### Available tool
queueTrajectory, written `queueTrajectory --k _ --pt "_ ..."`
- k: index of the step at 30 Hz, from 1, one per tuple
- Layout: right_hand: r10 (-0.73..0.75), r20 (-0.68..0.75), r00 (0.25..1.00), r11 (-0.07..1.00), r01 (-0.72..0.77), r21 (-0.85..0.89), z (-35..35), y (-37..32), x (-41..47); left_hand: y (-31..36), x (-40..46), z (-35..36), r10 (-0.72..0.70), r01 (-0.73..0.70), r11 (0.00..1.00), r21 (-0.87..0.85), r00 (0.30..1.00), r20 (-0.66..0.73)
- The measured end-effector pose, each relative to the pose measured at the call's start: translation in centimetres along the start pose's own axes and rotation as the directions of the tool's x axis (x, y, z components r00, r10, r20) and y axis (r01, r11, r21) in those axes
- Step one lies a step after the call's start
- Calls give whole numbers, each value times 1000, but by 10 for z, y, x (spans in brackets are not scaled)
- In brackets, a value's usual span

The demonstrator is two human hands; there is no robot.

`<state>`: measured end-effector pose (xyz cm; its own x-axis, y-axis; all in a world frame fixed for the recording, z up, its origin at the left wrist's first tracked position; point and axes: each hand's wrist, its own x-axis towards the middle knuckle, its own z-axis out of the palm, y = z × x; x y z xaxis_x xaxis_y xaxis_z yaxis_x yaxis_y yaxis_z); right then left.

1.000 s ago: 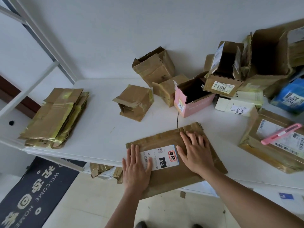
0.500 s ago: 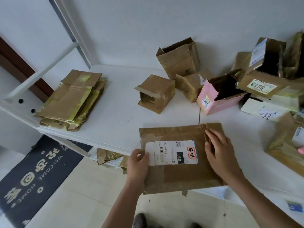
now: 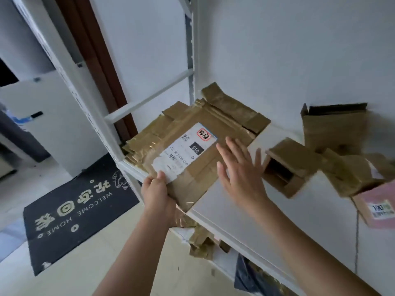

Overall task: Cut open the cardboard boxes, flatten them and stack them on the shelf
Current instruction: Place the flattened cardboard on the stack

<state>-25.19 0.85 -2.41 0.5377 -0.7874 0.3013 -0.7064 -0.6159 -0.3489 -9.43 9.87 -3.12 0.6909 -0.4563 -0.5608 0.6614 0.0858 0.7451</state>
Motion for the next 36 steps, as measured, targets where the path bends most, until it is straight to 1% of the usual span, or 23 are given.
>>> queueTrajectory --k 3,5,8,9,10,11,12,13,14,15,16,17,18,19,20,22,24,27,30,32,33,34,36 --pt "-7 97 995 998 0 65 40 -18 64 30 45 8 5 -4 999 -39 1000 7" --pt "14 143 990 994 -29 110 66 -26 99 45 76 16 -5 5 1000 -6 1000 -2" --pt "66 251 966 992 -90 86 105 -28 137 51 118 20 -5 6 998 58 1000 -11" --pt "84 295 952 992 -108 67 117 -26 144 52 129 19 1 0 995 101 1000 -7" --pt "99 335 937 991 -123 52 128 -24 150 52 138 16 38 -34 976 216 999 -17" --pt "109 366 924 990 -134 43 138 -22 153 51 145 13 119 -101 911 400 993 -21" --pt "115 384 916 989 -141 40 147 -21 155 50 152 8 235 -182 776 604 972 -9" --pt "118 391 913 989 -144 39 154 -19 155 48 158 4 361 -253 584 771 932 33" --pt "117 387 915 989 -141 36 160 -18 154 47 162 -1 468 -321 376 870 876 121" --pt "111 379 919 991 -132 29 164 -17 153 45 166 -4 533 -390 182 903 811 243" --pt "104 373 922 992 -121 23 167 -15 152 43 170 -7 552 -460 21 888 745 374" --pt "100 370 924 993 -117 25 169 -13 151 39 175 -8 519 -518 -115 848 696 496" --pt "98 369 924 992 -119 35 171 -12 150 35 181 -10 452 -557 -228 798 666 594" --pt "98 367 925 991 -123 45 173 -11 149 31 186 -12 370 -574 -314 757 660 654" --pt "99 364 926 991 -126 51 175 -10 147 26 190 -15 300 -577 -360 733 672 677" --pt "103 354 930 990 -129 53 179 -10 146 18 198 -20 244 -578 -374 726 694 678" --pt "107 339 935 990 -132 53 182 -11 146 13 204 -24 238 -573 -380 726 698 675" --pt "124 346 930 990 -141 22 183 -13 147 14 209 -21 190 -544 -395 740 740 645" --pt "133 436 890 990 -141 -13 169 -19 152 25 199 -13 117 -483 -467 741 796 593" --pt "100 514 852 995 -92 -41 149 -23 155 35 186 -6 95 -439 -510 740 826 556" --pt "79 530 844 997 -55 -60 135 -23 153 40 178 -1 91 -429 -511 745 835 543" --pt "60 517 854 997 -22 -80 119 -19 149 44 169 5 89 -430 -499 752 838 538" --pt "50 411 910 989 12 -147 84 -2 134 46 148 17 91 -471 -466 749 816 570"
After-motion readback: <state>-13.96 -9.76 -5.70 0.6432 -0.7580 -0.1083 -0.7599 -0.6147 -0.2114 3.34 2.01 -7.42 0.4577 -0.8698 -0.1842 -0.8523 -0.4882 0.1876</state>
